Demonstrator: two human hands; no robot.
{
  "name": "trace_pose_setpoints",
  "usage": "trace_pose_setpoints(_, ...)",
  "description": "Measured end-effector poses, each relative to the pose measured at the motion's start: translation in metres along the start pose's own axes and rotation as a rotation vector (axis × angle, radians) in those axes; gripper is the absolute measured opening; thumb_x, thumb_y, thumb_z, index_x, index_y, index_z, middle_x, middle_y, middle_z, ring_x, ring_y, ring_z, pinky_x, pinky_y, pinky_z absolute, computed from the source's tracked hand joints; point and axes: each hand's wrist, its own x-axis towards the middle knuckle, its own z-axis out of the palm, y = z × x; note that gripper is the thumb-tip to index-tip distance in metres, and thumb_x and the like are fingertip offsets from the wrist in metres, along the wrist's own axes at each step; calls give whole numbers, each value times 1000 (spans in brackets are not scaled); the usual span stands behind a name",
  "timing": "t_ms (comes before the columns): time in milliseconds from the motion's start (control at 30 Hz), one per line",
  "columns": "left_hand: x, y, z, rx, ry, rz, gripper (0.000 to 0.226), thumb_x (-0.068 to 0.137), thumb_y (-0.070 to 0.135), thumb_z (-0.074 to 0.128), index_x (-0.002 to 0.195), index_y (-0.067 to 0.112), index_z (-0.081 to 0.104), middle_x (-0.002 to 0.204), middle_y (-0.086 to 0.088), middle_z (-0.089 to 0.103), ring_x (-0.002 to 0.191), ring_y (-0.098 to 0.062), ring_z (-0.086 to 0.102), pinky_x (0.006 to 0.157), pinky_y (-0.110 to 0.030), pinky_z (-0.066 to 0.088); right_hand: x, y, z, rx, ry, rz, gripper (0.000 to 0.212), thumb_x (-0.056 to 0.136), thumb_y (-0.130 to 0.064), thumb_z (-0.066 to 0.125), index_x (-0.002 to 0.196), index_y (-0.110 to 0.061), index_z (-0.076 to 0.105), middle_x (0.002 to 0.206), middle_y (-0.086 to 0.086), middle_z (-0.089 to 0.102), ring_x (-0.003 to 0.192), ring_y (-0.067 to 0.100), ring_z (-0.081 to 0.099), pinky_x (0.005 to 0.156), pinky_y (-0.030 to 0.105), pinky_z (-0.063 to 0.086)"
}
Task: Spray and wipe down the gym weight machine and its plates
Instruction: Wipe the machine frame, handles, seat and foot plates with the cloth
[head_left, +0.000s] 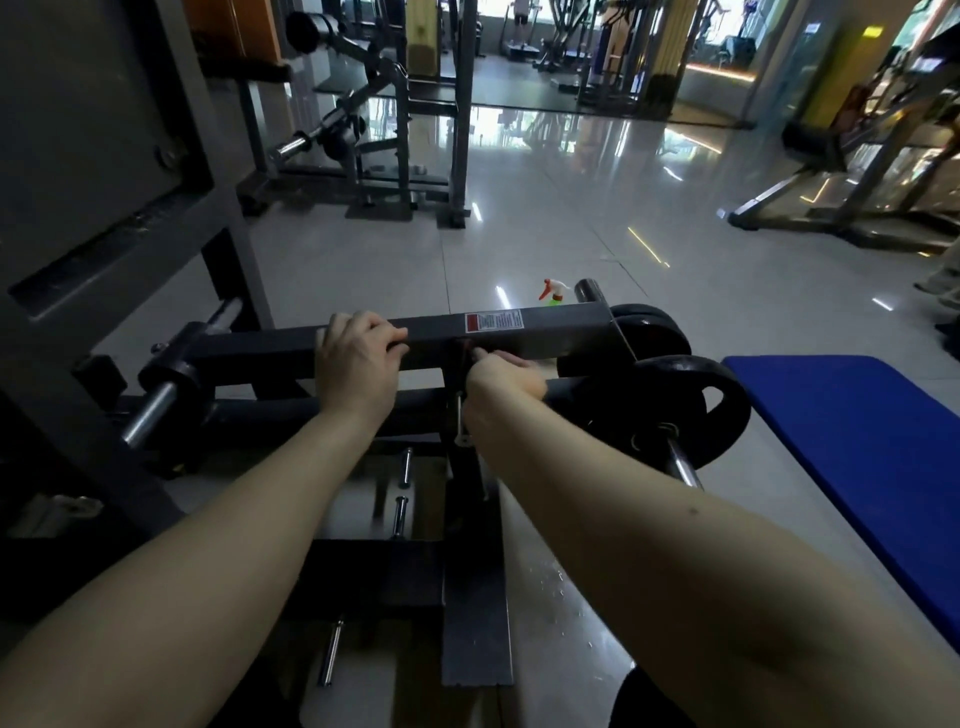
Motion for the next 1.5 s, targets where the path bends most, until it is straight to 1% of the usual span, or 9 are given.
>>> trace_pose_setpoints(167, 1, 1, 6, 14, 1, -3, 16, 92, 23, 71, 105, 15, 76, 105, -4, 65, 105, -29, 52, 90, -41, 35, 19, -48, -52, -72, -19, -57, 37, 96, -16, 68, 130, -11, 56, 90, -4, 55, 84, 14, 63, 75, 32, 57)
trace_pose_setpoints(233, 1, 1, 6, 11, 1, -14, 15, 92, 23, 71, 104, 16, 75, 105, -4, 65, 105, -29, 52, 90, -41, 35, 26, -69, -62, -89, 57, -166, 30, 90, -19, 76, 116, -14, 61, 90, -2, 61, 74, 12, 60, 86, 36, 60)
trace_pose_setpoints(367, 0, 2, 6, 1, 5, -35, 15, 91, 23, 71, 104, 16, 75, 106, -4, 64, 107, -29, 51, 91, -39, 32, 32, -74, -56, -56, 220, -332, 38, 73, -33, 92, 95, -17, 66, 86, 1, 69, 72, 15, 66, 57, 24, 58)
trace_pose_setpoints(567, -2, 5, 5, 4, 11, -21, 14, 92, 22, 71, 104, 15, 74, 105, -5, 63, 106, -30, 51, 89, -37, 31, 53, -35, -30, -138, 248, -438, 33, 70, -37, 90, 75, -29, 58, 104, 6, 64, 82, 23, 69, 82, 41, 62)
trace_pose_setpoints(900, -15, 21, -8, -40, -122, -36, 26, 96, 35, 64, 117, 22, 73, 117, -1, 62, 115, -27, 48, 92, -37, 28, 9, -35, -49, -325, -331, -352, 19, 85, 4, 67, 99, -9, 69, 98, 11, 69, 92, 26, 70, 75, 36, 63)
trace_pose_setpoints(1133, -43, 62, -31, -712, -649, -693, 50, 100, 60, 47, 99, 17, 72, 99, -4, 73, 88, -20, 67, 72, -35, 50, 3, -25, -82, -352, -593, -318, 31, 81, 15, 52, 92, -11, 67, 93, 13, 64, 89, 32, 63, 76, 43, 60)
trace_pose_setpoints(1300, -67, 66, -26, -898, -659, -845, 6, 94, 17, 69, 97, 14, 73, 98, -11, 76, 93, -24, 72, 79, -33, 53, -2, -4, -95, -349, -669, -235, 36, 77, 19, 51, 94, -9, 66, 98, 17, 67, 89, 29, 69, 71, 31, 57)
trace_pose_setpoints(1433, -78, 77, -36, -916, -587, -792, 16, 90, -1, 71, 103, 8, 69, 99, -12, 72, 83, -17, 68, 61, -17, 54, 1, 16, -105, -369, -613, -81, 44, 65, -5, 64, 108, -8, 67, 107, 24, 69, 96, 37, 71, 77, 39, 58)
trace_pose_setpoints(1500, -80, 80, -40, -875, -547, -722, 19, 89, 2, 73, 105, 11, 68, 103, -8, 71, 92, -18, 69, 72, -21, 56, 1, 21, -109, -406, -657, 40, 58, 68, -18, 78, 123, -10, 65, 116, 24, 70, 101, 36, 73, 79, 40, 59)
